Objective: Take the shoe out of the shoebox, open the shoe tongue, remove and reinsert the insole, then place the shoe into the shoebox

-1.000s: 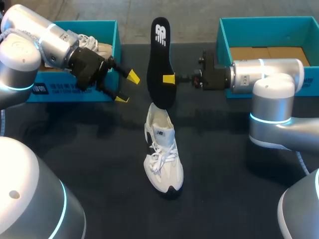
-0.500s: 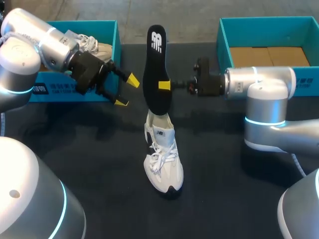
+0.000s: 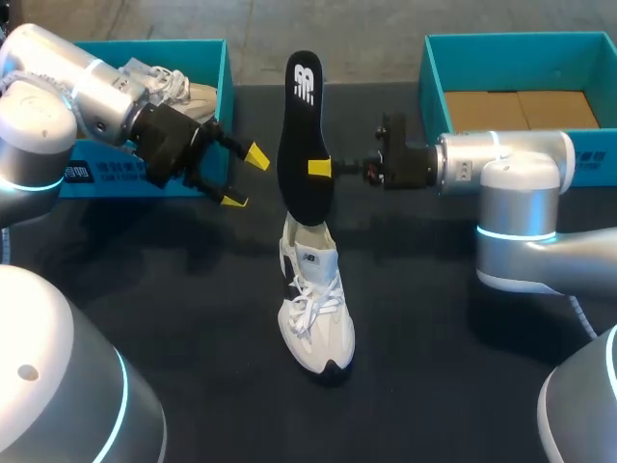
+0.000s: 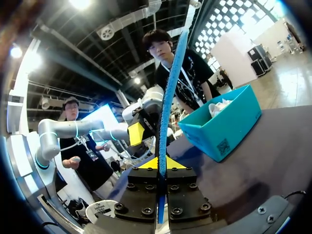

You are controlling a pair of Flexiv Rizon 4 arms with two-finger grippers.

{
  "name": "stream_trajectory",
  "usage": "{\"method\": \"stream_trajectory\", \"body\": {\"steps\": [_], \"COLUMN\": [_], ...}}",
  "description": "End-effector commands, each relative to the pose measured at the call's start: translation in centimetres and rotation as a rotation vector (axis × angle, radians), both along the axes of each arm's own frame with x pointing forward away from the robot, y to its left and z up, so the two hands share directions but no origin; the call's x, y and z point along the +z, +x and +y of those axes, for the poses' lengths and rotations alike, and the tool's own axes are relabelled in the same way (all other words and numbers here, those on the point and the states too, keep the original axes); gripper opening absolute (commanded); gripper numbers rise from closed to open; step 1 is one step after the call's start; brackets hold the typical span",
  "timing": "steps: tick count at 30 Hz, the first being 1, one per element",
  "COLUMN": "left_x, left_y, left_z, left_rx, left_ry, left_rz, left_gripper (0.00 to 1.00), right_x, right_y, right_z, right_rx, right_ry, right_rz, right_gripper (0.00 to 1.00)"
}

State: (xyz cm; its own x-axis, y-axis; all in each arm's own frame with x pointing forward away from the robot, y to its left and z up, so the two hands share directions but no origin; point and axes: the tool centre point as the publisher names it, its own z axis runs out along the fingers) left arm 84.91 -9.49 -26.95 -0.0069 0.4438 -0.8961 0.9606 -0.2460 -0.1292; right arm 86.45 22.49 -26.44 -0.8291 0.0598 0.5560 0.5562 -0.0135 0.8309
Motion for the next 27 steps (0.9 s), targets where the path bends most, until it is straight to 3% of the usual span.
{"method": "stream_trajectory", "body": {"steps": [1,10,27], "left_x": [-0.1,-0.4,-0.3], "left_y": [-0.2,1.2,1.8], "left_z": [0.1,0.4,-0.2], "left_rx": [0.018,0.024,0.007], "left_ry": [-0.006,-0.013,-0.026], "left_rz": [-0.01,-0.038,-0.045], "left_gripper": [1.0,1.0,1.0], "right_x": [-0.4,-2.9,-3.9], "right_y": [0.1,-1.2,-2.1], "right_z": [0.4,1.2,0.4], "right_rx": [-0.001,-0.004,-0.001], "right_ry": [0.001,-0.007,-0.024], "right_rz": [-0.001,0.004,0.015], "right_gripper": [0.0,0.0,0.0]}}
